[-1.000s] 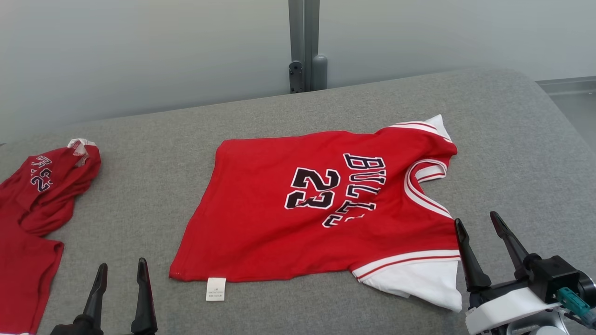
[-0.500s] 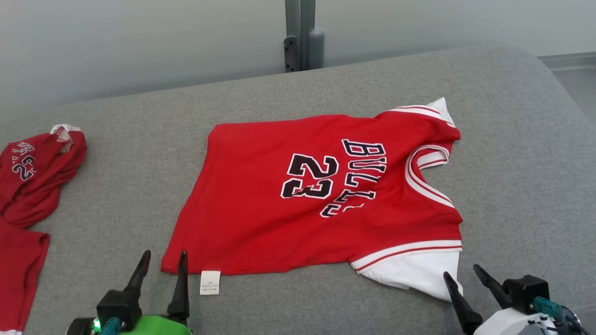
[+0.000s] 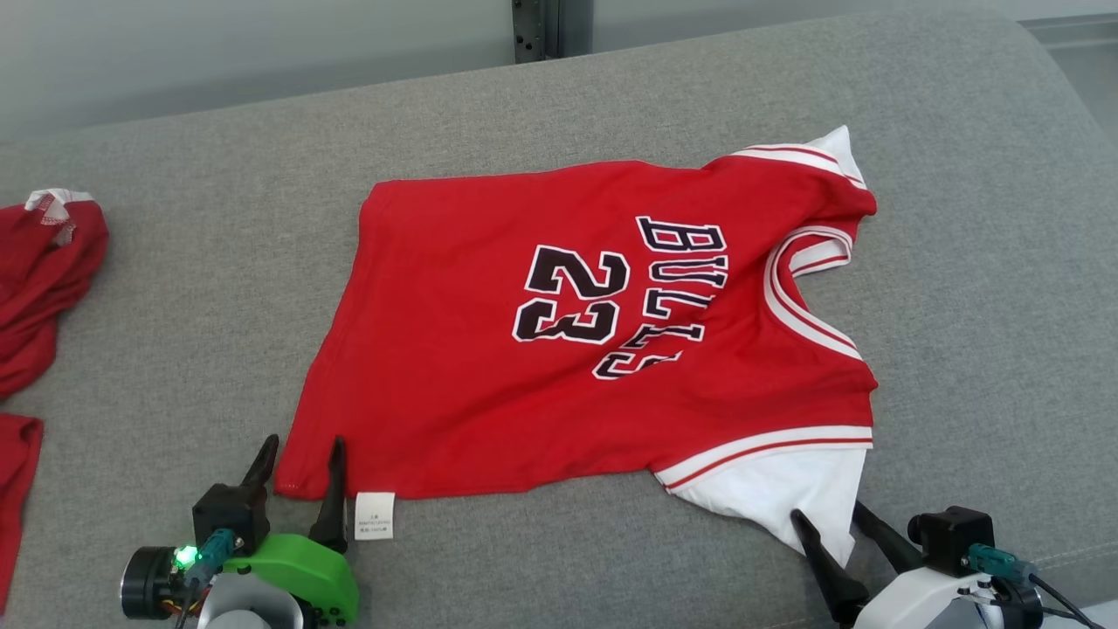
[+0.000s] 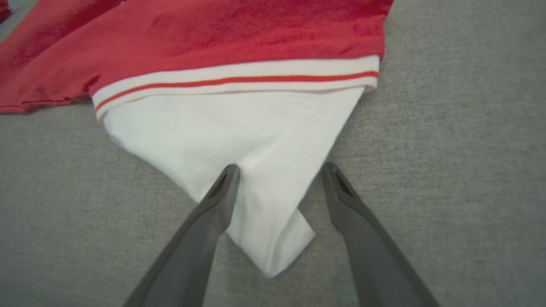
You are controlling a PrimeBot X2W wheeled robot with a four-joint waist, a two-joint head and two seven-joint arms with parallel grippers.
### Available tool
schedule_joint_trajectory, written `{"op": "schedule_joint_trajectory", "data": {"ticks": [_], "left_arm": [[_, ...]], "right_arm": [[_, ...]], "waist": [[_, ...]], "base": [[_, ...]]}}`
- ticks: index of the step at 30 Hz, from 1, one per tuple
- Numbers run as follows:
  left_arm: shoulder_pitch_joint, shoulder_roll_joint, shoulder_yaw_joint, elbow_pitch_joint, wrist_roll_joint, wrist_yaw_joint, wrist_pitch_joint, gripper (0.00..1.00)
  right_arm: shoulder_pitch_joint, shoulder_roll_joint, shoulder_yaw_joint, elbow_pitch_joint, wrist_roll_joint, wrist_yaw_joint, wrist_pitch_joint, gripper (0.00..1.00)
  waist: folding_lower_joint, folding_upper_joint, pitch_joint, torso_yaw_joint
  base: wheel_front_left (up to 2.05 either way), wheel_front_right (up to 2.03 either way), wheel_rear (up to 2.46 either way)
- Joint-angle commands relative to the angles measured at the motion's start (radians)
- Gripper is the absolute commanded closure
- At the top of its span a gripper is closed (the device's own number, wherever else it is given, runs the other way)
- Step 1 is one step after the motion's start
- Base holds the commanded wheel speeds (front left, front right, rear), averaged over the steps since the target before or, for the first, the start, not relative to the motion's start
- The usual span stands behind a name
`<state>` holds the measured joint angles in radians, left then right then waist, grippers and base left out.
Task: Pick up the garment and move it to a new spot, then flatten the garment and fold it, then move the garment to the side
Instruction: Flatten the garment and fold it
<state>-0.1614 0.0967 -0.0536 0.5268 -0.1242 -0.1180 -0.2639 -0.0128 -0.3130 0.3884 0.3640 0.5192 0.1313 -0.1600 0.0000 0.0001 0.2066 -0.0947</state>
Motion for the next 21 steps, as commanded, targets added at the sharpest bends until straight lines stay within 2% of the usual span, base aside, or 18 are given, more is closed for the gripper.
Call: {"op": "schedule_joint_trajectory", "data": {"ticks": [1,7,8,9,10,13,16,18,21], "left_arm": [[-0.016,0.009,-0.002,0.018,-0.003,0.005,0.005,0.00],[-0.021,0.001,-0.014,0.097,-0.026,0.002,0.040,0.00],[-0.017,0.000,-0.022,0.107,-0.029,-0.002,0.050,0.16],[-0.013,-0.002,-0.025,0.113,-0.040,-0.004,0.057,0.69],[-0.007,-0.005,-0.031,0.118,-0.049,-0.006,0.070,1.00],[0.020,-0.014,-0.042,0.099,-0.098,-0.009,0.095,1.00],[0.048,-0.019,-0.045,0.022,-0.163,-0.014,0.117,1.00],[0.071,-0.023,-0.049,-0.074,-0.220,-0.014,0.143,1.00],[0.106,-0.012,-0.083,-0.312,-0.319,-0.014,0.207,1.00]], "right_arm": [[-0.002,0.003,0.027,0.015,0.020,-0.001,0.011,0.00],[-0.016,-0.007,0.118,0.001,0.097,0.003,0.022,0.00],[-0.019,-0.011,0.133,0.000,0.114,0.003,0.026,0.00],[-0.023,-0.013,0.145,-0.006,0.130,0.003,0.024,0.52],[-0.030,-0.012,0.154,-0.020,0.163,0.003,0.013,1.00],[-0.050,-0.047,0.167,-0.072,0.245,0.001,-0.019,1.00],[-0.064,-0.087,0.144,-0.144,0.325,-0.001,-0.055,1.00],[-0.059,-0.118,0.108,-0.215,0.368,0.000,-0.075,1.00],[-0.034,-0.180,0.013,-0.362,0.429,0.000,-0.094,1.00]], "waist": [[0.0000,-0.0001,0.015,-0.008],[0.0000,-0.0001,0.024,-0.015],[0.0000,-0.0001,0.024,-0.016],[0.0000,-0.0001,0.023,-0.016],[0.0000,-0.0001,0.021,-0.017],[0.0000,-0.0001,0.013,-0.024],[0.0000,-0.0001,0.004,-0.035],[0.0000,-0.0001,-0.003,-0.043],[0.0000,-0.0001,-0.007,-0.048]], "base": [[0.00,0.00,0.00],[0.00,0.00,0.00],[0.00,0.00,0.00],[0.00,0.00,0.00],[0.00,0.00,0.00],[0.00,0.00,0.00],[0.00,0.00,0.00],[0.00,0.00,0.00],[0.00,0.00,0.00]]}}
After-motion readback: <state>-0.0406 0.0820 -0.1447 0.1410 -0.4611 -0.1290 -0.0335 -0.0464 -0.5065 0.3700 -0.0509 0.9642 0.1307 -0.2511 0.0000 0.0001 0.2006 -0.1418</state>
